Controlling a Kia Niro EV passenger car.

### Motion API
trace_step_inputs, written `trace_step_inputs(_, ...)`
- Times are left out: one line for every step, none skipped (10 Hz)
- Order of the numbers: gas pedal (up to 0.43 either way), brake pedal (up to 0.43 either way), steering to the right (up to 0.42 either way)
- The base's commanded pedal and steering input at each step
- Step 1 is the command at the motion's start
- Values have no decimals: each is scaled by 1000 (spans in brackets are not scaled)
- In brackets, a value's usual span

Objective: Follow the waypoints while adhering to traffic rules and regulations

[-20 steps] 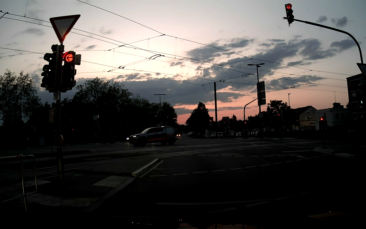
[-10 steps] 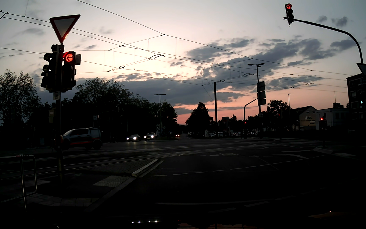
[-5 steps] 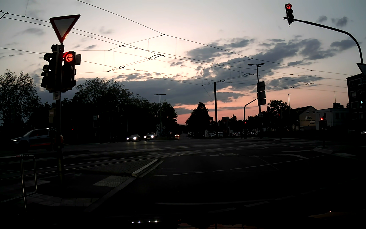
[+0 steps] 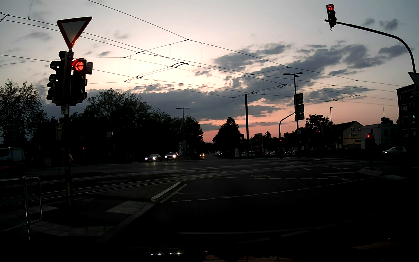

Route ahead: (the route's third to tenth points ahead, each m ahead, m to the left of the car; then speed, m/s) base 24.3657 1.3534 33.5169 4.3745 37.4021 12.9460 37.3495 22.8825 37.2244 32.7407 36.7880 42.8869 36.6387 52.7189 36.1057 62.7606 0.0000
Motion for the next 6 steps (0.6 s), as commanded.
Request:
trace_step_inputs(0, 244, 27)
trace_step_inputs(0, 244, 26)
trace_step_inputs(0, 244, 26)
trace_step_inputs(0, 244, 27)
trace_step_inputs(0, 244, 26)
trace_step_inputs(0, 244, 27)
